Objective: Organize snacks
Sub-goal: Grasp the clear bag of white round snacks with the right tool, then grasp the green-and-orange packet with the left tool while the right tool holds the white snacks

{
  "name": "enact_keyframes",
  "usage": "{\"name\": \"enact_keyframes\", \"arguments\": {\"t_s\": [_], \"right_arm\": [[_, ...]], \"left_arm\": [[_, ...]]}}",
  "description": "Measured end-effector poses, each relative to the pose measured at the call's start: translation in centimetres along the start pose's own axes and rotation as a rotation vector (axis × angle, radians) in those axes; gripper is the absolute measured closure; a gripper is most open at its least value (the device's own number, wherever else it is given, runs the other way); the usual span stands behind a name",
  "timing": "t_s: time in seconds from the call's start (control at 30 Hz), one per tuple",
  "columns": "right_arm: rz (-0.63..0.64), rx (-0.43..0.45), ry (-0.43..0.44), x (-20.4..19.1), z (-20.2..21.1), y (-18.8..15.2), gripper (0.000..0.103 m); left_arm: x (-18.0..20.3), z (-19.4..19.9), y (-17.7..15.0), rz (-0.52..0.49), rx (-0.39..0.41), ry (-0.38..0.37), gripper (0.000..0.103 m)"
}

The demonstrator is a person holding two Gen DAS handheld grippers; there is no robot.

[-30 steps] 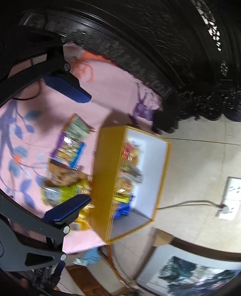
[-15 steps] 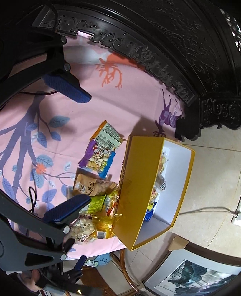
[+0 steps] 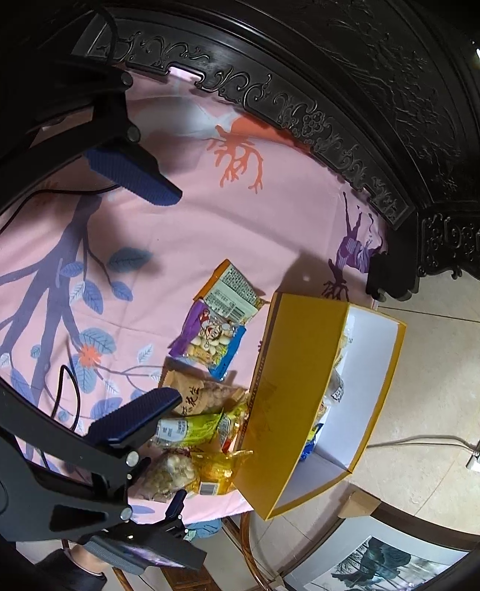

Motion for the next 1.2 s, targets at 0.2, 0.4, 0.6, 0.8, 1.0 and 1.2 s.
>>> {"name": "enact_keyframes", "arguments": {"t_s": [0.2,0.4,0.6,0.8,1.0,1.2], "right_arm": [[-0.093,-0.061,0.087,0.8,0.0,-0.5,0.056],[-0.259,-0.089,0.136,0.8,3.2,-2.4,0.060],[-0.391,-0.131,0.180,0.2,5.6,-3.6,0.060],[-0.459,-0.139,0.224,-0.3,6.4,-2.7,0.060],[-0.468,-0.140,0.229,-0.2,6.6,-2.0,0.060],[-0.473,-0.157,0.225,0.0,6.2,-2.3,0.060]], "left_arm": [[-0.8,-1.4,0.1,0.000,-0.024,0.018,0.002],[-0.8,-2.9,0.7,-0.043,-0.031,0.026,0.002],[-1.7,-6.4,3.2,-0.092,-0.017,0.033,0.002],[-2.1,-11.7,4.9,-0.142,-0.073,-0.008,0.002],[-3.1,-14.9,4.3,-0.194,-0.139,-0.021,0.003],[-3.8,-15.3,4.3,-0.129,-0.108,-0.121,0.039]]}}
Point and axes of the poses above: each gripper's, at about its wrist camera, not at the fingertips, and z roughly against the way its jaws point, x to its right, y to its top, the point moved 9 cm from there along -z, roughly the way its jaws point, and after that the axes turned 13 degrees about -y, right-handed, at the moved point
